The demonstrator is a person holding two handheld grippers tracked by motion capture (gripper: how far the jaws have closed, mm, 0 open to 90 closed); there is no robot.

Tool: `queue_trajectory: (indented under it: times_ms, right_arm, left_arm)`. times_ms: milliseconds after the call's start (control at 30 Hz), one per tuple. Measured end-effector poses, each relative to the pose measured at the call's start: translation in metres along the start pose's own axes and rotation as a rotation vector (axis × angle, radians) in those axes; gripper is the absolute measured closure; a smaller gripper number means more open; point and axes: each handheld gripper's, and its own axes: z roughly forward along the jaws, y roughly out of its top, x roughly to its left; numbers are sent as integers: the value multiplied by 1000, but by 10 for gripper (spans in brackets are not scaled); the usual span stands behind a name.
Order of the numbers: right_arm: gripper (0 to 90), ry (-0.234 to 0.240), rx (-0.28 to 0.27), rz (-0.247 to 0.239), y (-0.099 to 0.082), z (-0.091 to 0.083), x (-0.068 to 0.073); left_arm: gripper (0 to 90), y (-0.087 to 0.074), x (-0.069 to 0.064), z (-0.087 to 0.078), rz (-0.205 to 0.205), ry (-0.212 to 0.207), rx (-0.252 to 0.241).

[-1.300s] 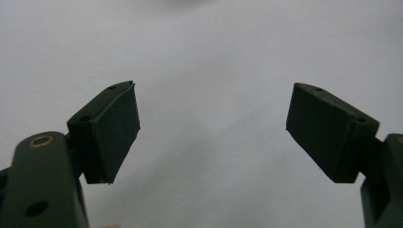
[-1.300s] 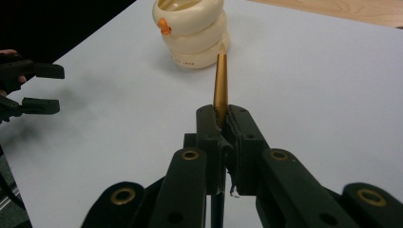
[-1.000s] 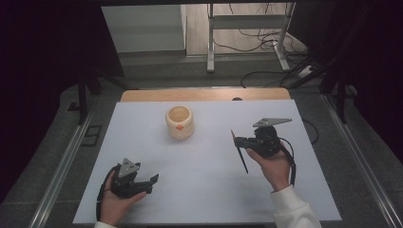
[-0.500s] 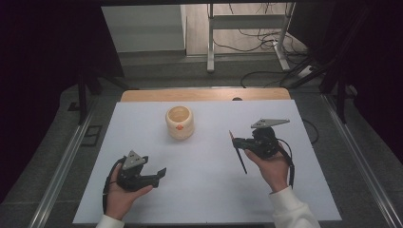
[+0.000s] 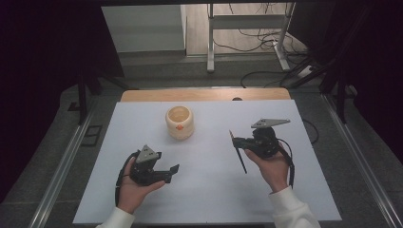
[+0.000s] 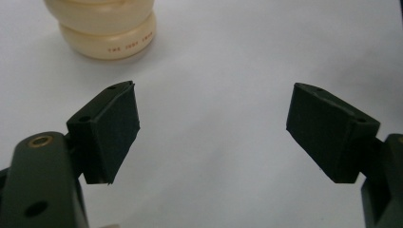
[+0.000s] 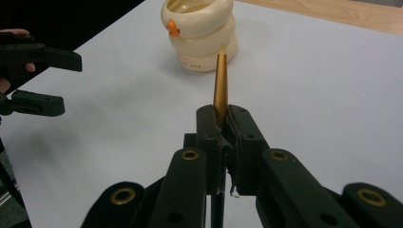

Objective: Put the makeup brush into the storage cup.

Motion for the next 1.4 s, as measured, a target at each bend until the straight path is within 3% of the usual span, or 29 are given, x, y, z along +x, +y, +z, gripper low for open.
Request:
queue_trajectory:
  times_ms: [700,867,1300,1400]
  right_arm:
    - [850,0,-12,-1,0,-1,0]
    - [850,2,-14,-3,0,0,0]
    - [850,-2,-24,-6,0,-1,0]
    - [850,-5,-28,-4,0,-1,-1]
  left_arm:
    - [184,21,-22,18,24,-70,-11]
    - [184,25,-24,19,-6,-117,-22]
    - [185,38,-35,27,4,-128,-32]
    - [185,40,-38,31,-15,-146,-34]
